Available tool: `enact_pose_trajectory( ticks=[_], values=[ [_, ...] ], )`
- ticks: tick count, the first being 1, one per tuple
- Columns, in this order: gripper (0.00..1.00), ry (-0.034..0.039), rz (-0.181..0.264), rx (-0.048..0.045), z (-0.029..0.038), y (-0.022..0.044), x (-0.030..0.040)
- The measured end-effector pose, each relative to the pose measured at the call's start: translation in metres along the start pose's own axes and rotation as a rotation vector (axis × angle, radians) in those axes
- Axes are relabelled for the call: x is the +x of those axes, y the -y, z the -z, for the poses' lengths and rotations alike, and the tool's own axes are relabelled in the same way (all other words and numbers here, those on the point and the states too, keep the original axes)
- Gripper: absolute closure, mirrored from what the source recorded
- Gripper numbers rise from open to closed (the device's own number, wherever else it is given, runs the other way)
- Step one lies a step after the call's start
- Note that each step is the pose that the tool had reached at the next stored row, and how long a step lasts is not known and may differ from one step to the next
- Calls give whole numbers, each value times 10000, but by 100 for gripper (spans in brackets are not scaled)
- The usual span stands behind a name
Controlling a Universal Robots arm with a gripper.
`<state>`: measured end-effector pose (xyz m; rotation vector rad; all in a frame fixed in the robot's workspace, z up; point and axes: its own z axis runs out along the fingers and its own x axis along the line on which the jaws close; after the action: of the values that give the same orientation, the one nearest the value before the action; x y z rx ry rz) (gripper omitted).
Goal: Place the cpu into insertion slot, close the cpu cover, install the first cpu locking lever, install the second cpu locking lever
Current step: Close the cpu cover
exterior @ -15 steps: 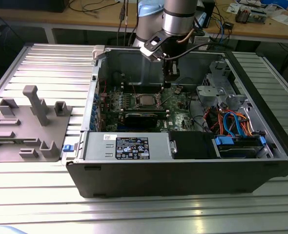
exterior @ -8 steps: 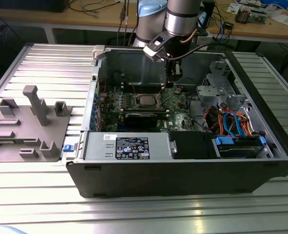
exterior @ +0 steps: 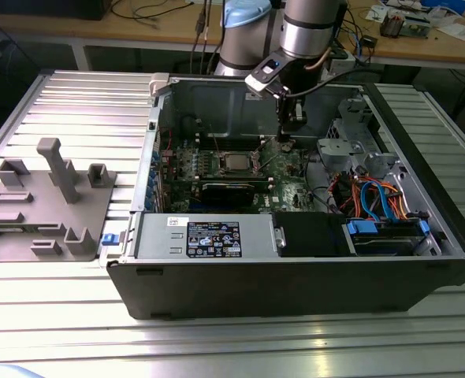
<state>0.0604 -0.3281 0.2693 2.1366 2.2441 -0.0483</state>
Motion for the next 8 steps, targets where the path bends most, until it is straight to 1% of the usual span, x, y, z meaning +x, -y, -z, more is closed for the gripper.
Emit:
enact_pose_trajectory(
  ticks=[2,3,4,7,8],
  values=[
    [89,-2,1,17,-4,-47,5],
    [89,-4,4,36,-13,-75,8],
    [89,-4,7,52,-24,-90,9],
    [89,-5,9,81,-65,-103,11],
    [89,-6,10,95,-90,-104,12]
  ],
)
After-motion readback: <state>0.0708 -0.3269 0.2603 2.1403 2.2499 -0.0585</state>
